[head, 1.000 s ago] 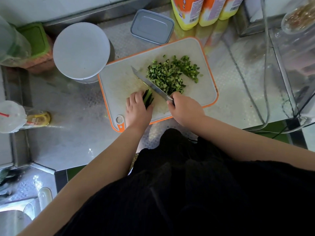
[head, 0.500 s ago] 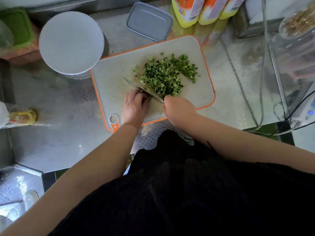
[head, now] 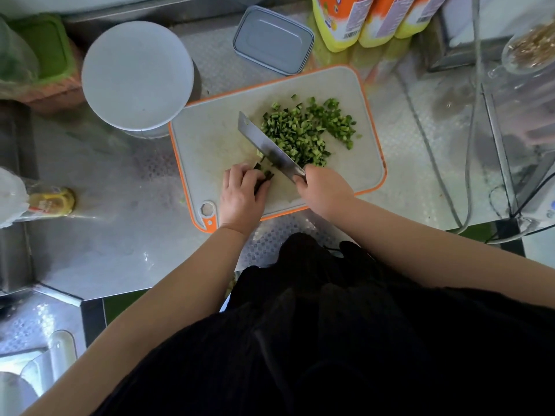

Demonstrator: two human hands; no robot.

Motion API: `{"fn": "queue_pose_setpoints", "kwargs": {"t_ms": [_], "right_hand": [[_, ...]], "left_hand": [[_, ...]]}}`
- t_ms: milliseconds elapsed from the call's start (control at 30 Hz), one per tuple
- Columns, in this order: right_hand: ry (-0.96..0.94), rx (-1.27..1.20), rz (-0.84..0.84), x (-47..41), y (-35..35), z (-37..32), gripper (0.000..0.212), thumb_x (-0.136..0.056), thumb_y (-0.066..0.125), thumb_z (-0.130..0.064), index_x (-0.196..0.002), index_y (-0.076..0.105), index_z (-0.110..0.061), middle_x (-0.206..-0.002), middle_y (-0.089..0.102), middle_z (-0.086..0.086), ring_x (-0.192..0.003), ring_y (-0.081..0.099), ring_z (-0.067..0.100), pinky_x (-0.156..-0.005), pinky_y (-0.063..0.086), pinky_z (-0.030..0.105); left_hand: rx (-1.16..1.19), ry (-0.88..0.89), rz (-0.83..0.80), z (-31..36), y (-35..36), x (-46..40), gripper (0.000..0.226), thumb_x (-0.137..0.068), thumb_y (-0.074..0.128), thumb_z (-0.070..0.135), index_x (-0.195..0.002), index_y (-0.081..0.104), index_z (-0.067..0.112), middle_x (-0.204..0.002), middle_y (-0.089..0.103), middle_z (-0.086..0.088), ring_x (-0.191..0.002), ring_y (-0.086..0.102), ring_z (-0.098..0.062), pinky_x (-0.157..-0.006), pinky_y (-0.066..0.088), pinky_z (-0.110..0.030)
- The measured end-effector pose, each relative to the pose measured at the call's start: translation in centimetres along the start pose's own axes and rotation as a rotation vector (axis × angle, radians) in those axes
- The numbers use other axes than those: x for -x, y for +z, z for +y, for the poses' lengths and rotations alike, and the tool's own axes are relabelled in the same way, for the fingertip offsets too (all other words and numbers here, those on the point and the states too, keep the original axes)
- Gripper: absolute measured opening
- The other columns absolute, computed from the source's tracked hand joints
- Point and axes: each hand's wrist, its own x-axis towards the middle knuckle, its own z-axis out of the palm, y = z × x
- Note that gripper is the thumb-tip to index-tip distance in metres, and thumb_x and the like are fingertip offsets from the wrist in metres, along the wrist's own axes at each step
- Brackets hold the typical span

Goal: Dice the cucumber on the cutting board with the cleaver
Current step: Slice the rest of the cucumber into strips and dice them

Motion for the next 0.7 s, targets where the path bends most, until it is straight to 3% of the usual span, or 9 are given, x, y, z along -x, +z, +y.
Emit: {"fn": "queue_pose_setpoints", "kwargs": {"t_ms": [167, 300, 467, 567, 700], "right_hand": [[-0.106, 0.081, 0.029, 1.5, 0.0, -0.4, 0.027, -0.102, 0.037, -0.029, -0.083, 0.039, -0.01, -0.061, 0.039, -0.001, -0.063, 0.044, 0.025, -0.052, 0.027, 0.03], [-0.131, 0.126, 0.028, 1.9, -0.3, -0.8, 0.026, -0.102, 0.035, -0.027, -0.092, 0.048, -0.006, -0.07, 0.047, 0.005, -0.066, 0.047, 0.026, -0.057, 0.033, 0.034], [-0.077, 0.166, -0.005, 1.4, 0.5, -1.1, 0.013, -0.098, 0.042, -0.013, -0.098, 0.051, -0.005, -0.075, 0.048, 0.005, -0.073, 0.054, 0.03, -0.059, 0.036, 0.034], [-0.02, 0.194, -0.048, 0.7, 1.2, -1.4, 0.009, -0.094, 0.046, -0.005, -0.1, 0.052, -0.004, -0.077, 0.05, 0.006, -0.071, 0.049, 0.028, -0.061, 0.037, 0.033], [-0.02, 0.123, -0.054, -0.1, 1.8, -0.9, 0.011, -0.097, 0.044, -0.011, -0.099, 0.051, -0.004, -0.08, 0.055, 0.009, -0.075, 0.057, 0.03, -0.06, 0.039, 0.033]], "left_hand": [[-0.054, 0.028, -0.044, -0.3, 0.1, 0.1, 0.016, -0.09, 0.059, 0.021, -0.09, 0.063, 0.005, -0.102, 0.057, -0.015, -0.096, 0.05, -0.032, -0.083, 0.047, -0.037], [-0.082, 0.03, -0.05, -0.4, 0.4, -0.2, 0.015, -0.089, 0.057, 0.019, -0.087, 0.061, 0.005, -0.097, 0.056, -0.014, -0.095, 0.045, -0.027, -0.079, 0.047, -0.036], [-0.115, 0.057, -0.032, -0.7, 0.9, -0.3, 0.018, -0.09, 0.054, 0.02, -0.086, 0.061, 0.004, -0.094, 0.056, -0.015, -0.094, 0.043, -0.027, -0.073, 0.05, -0.039], [-0.114, 0.06, -0.023, -0.6, 1.0, -0.3, 0.018, -0.09, 0.054, 0.02, -0.086, 0.061, 0.005, -0.094, 0.057, -0.014, -0.095, 0.043, -0.026, -0.07, 0.051, -0.038], [-0.101, 0.056, -0.038, -0.6, 0.9, -0.2, 0.019, -0.091, 0.053, 0.021, -0.087, 0.062, 0.005, -0.097, 0.057, -0.013, -0.096, 0.044, -0.026, -0.071, 0.052, -0.039]]}}
